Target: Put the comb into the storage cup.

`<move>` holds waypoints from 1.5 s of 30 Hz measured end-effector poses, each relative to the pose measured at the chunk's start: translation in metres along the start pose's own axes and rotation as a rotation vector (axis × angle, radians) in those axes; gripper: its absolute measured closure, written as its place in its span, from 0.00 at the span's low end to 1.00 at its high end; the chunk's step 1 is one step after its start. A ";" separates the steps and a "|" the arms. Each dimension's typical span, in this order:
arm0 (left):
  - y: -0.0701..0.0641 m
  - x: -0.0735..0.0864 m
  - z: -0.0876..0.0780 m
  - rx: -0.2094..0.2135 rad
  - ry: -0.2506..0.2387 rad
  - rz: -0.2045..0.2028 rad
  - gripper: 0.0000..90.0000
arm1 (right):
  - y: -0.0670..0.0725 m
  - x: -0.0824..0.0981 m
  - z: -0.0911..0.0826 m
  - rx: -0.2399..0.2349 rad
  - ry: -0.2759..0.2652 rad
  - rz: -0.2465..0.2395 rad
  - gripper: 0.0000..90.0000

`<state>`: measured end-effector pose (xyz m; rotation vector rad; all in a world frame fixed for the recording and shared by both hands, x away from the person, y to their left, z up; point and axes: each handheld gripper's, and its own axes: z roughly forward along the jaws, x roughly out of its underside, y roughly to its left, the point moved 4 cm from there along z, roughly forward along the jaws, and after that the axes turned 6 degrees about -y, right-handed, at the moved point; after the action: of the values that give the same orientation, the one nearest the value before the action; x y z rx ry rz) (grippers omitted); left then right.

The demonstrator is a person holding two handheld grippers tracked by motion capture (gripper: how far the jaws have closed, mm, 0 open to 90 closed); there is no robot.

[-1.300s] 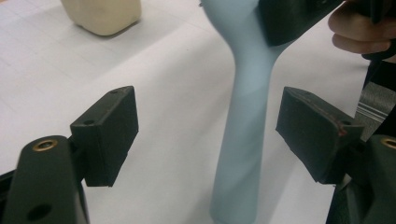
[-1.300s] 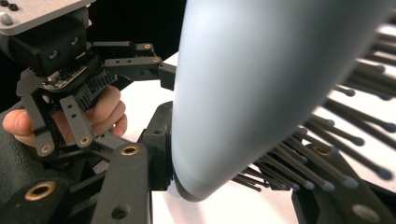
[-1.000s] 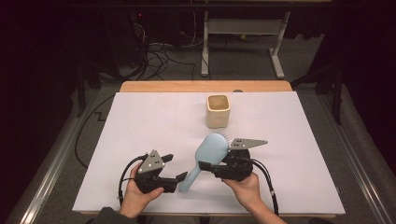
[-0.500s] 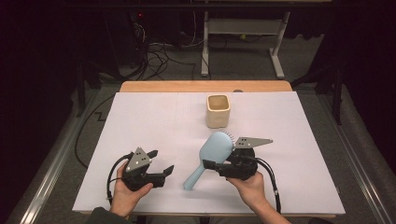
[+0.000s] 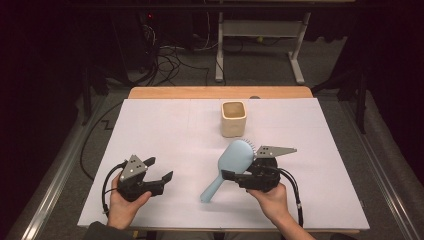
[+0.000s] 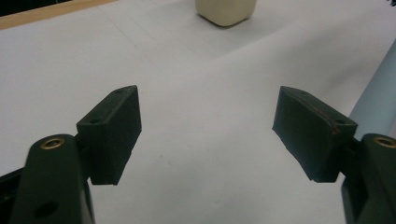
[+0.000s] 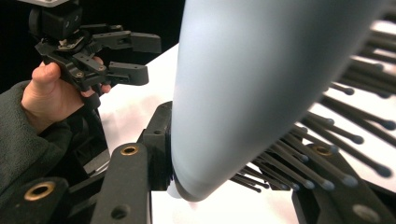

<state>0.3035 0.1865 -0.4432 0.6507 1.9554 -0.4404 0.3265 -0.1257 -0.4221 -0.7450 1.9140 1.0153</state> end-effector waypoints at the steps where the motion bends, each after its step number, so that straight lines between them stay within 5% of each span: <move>1: 0.001 0.001 -0.001 -0.005 -0.002 -0.004 0.27 | -0.001 0.000 -0.001 0.005 -0.001 0.003 0.61; 34: 0.028 0.027 -0.014 -0.078 -0.006 -0.092 0.25 | -0.020 -0.004 -0.037 0.075 -0.001 -0.002 0.61; 45: 0.028 0.031 -0.012 -0.087 0.002 -0.083 0.25 | -0.025 -0.007 -0.047 0.095 0.003 -0.004 0.61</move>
<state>0.3008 0.2234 -0.4661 0.5161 1.9973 -0.4033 0.3306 -0.1778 -0.4097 -0.6957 1.9486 0.9145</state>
